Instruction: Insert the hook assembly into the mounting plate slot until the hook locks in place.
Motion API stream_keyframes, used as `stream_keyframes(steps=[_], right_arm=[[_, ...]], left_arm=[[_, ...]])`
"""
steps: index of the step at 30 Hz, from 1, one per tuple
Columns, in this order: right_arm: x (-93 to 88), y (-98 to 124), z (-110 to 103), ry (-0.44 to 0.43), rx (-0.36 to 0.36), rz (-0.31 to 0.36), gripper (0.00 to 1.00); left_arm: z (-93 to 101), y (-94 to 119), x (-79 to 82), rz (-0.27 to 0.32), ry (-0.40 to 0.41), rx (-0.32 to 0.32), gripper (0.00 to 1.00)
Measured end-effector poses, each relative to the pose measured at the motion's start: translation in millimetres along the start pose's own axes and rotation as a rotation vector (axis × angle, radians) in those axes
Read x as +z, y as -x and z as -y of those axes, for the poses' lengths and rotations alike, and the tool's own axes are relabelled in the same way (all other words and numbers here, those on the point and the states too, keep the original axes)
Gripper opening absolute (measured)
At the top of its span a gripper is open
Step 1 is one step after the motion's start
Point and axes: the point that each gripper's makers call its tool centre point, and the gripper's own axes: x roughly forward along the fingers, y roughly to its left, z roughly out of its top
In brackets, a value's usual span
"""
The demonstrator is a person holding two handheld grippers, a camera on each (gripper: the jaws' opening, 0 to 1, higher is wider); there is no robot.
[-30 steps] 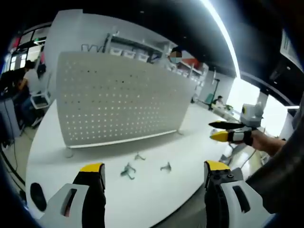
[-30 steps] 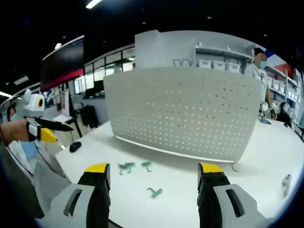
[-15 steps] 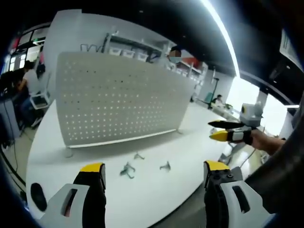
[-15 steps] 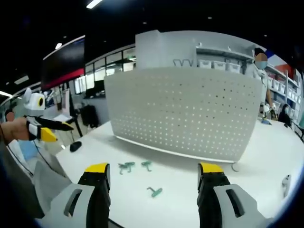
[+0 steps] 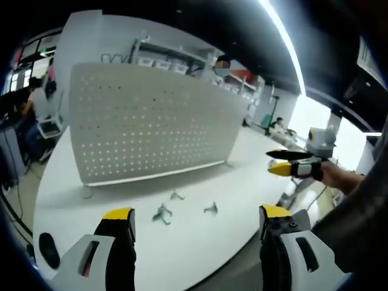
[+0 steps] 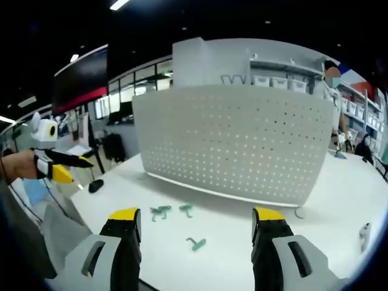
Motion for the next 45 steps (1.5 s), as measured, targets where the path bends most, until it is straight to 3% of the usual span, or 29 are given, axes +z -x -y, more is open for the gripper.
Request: stream_keyframes(steps=[34,40,45], right_arm=[[3.2,-3,5,-0.006,-0.009,0.004,0.75],[1.6,-3,4,-0.009,-0.007,0.002,0.75],[-1.5,-3,4,-0.013,-0.01,-0.003,0.75]], left_arm=[[-7.9,-6,-6.6,-0.036,0.002,0.0,0.84],[-14.7,-13,-16.1,-0.062,-0.029,0.008,0.84],[-18.8,-22,-35.5,-0.098,-0.024,0.003,0.82]])
